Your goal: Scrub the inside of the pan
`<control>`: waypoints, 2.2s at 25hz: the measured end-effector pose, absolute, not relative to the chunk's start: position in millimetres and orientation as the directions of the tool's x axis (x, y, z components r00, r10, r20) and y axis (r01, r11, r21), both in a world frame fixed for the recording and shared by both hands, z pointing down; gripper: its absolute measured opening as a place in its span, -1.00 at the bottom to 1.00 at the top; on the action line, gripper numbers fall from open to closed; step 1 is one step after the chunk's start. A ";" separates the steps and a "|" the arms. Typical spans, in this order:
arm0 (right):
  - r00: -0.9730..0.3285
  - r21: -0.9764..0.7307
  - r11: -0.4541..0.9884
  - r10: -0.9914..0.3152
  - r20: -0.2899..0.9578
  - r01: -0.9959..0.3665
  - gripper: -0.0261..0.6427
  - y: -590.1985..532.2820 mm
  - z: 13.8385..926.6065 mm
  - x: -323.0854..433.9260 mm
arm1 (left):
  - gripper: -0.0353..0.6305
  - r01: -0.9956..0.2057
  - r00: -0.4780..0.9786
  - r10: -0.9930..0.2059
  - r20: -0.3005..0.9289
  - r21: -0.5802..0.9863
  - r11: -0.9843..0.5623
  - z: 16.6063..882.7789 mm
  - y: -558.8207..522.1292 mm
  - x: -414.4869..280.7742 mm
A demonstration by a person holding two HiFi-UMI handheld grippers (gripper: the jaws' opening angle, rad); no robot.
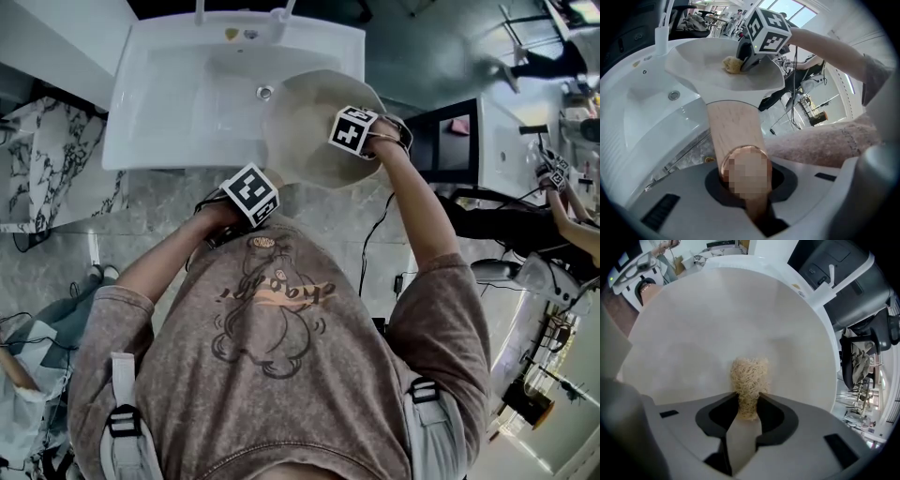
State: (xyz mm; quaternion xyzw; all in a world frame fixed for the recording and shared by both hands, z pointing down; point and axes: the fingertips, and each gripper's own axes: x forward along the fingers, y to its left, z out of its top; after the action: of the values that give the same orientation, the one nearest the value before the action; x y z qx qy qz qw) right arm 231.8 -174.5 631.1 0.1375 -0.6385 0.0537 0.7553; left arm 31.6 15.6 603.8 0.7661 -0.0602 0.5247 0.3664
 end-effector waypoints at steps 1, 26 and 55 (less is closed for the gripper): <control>0.179 0.136 0.957 -0.091 0.980 -0.257 -0.50 -171.6 629.9 232.4 | -0.71 -0.477 0.442 0.293 0.848 0.499 -0.723 603.5 15.7 31.9; 0.123 -0.127 0.957 0.164 0.979 -0.262 -0.50 -105.8 625.6 193.9 | -0.72 -0.460 0.448 0.324 0.833 0.526 -0.715 602.5 14.9 31.5; -0.164 -0.165 0.928 0.115 0.980 -0.334 -0.50 -131.9 630.4 109.9 | -0.72 -0.454 0.448 0.332 0.830 0.531 -0.716 604.0 15.2 31.0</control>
State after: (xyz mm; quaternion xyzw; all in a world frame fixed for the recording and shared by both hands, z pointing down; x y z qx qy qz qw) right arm 109.9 -131.9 630.4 0.0737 -0.7427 0.1751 0.6421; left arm 31.0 15.2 604.0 0.7638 -0.0399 0.5239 0.3750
